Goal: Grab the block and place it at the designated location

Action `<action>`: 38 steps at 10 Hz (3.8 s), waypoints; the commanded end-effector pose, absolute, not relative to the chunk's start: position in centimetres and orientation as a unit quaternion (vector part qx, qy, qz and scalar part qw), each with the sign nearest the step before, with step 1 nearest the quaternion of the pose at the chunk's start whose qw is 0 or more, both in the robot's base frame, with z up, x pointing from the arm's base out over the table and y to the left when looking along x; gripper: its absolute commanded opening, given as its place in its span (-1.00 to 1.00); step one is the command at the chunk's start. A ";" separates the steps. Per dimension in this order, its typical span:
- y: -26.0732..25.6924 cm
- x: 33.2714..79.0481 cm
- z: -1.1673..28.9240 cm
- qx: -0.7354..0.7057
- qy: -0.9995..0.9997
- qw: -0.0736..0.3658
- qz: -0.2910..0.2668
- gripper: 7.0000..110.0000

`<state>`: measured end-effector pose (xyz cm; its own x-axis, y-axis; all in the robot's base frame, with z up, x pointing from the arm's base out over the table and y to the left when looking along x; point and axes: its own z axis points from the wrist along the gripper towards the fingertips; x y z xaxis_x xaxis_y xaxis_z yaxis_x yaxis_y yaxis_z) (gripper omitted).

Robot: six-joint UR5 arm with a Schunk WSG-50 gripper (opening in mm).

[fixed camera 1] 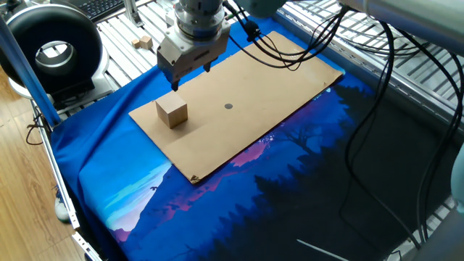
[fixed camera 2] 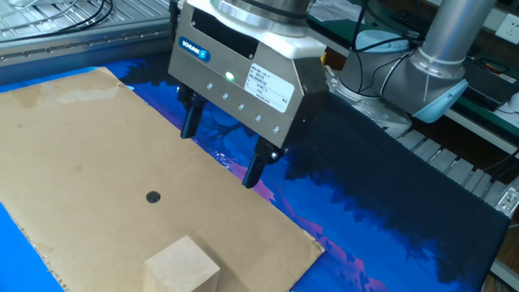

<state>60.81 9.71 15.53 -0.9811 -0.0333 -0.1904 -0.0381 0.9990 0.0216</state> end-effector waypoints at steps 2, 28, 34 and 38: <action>10.2 60.6 15.6 -0.007 0.996 0.091 0.024 0.57; 12.2 67.6 8.9 -0.070 0.993 0.090 -0.013 0.94; 13.0 68.6 5.7 -0.069 0.992 0.101 -0.011 0.94; 13.7 69.0 4.4 -0.070 0.991 0.110 -0.002 0.94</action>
<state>68.71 13.03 5.29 -0.9669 -0.1522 -0.2047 -0.1464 0.9883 -0.0437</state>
